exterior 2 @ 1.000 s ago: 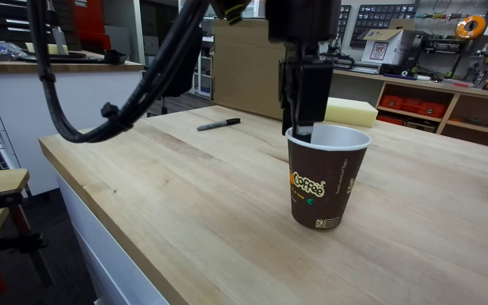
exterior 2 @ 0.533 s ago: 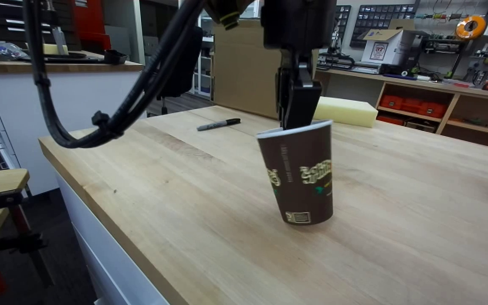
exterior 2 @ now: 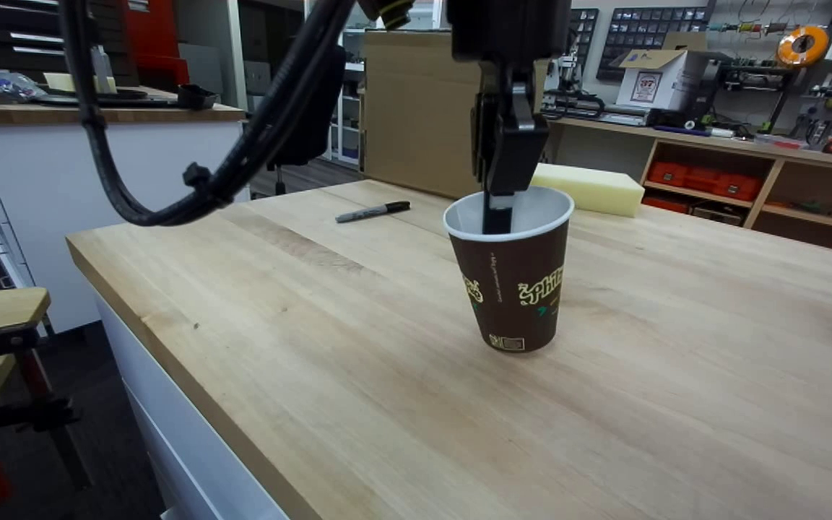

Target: Move the brown cup to the left

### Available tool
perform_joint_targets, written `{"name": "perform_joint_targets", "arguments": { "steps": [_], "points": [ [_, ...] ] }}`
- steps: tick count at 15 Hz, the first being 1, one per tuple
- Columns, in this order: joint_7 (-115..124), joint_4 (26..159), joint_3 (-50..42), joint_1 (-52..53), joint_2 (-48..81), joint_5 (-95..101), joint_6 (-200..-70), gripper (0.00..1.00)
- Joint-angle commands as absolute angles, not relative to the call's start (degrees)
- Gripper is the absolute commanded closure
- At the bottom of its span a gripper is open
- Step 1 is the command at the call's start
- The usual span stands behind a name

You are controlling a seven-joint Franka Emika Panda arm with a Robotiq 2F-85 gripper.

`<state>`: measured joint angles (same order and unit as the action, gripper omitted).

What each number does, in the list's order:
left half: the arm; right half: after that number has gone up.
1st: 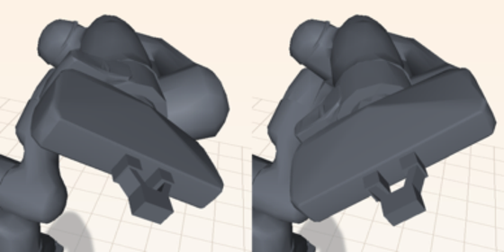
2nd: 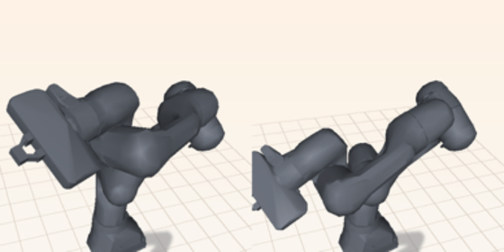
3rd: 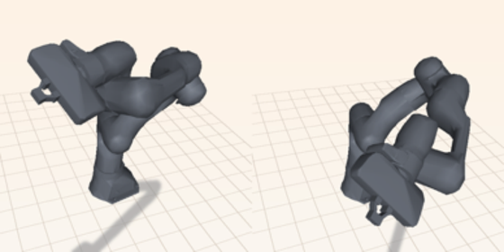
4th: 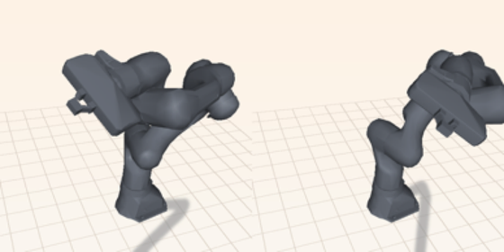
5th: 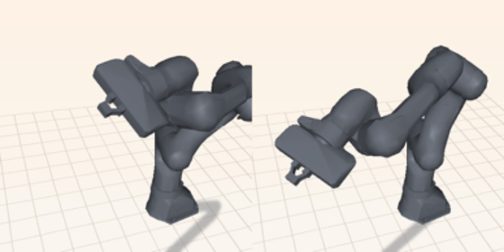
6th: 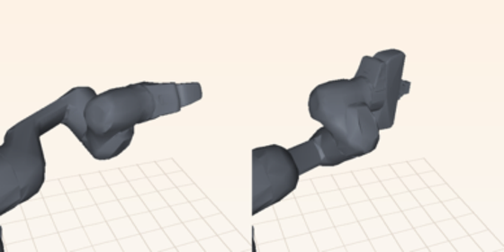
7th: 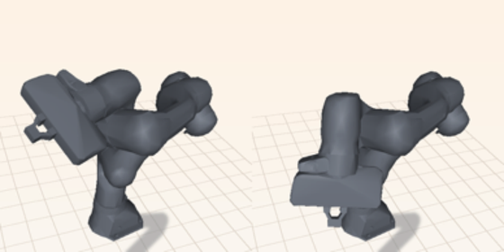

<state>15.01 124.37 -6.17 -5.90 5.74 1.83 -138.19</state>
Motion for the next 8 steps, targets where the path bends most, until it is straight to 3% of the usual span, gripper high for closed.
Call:
{"name": "perform_joint_targets", "arguments": {
  "steps": [1,8],
  "points": [
    [11.6,126.0,-4.9,-5.0,1.9,-2.0,-138.1,0.98],
    [7.4,126.1,-1.2,-2.0,-2.1,-4.3,-128.6,0.98]
  ]
}}
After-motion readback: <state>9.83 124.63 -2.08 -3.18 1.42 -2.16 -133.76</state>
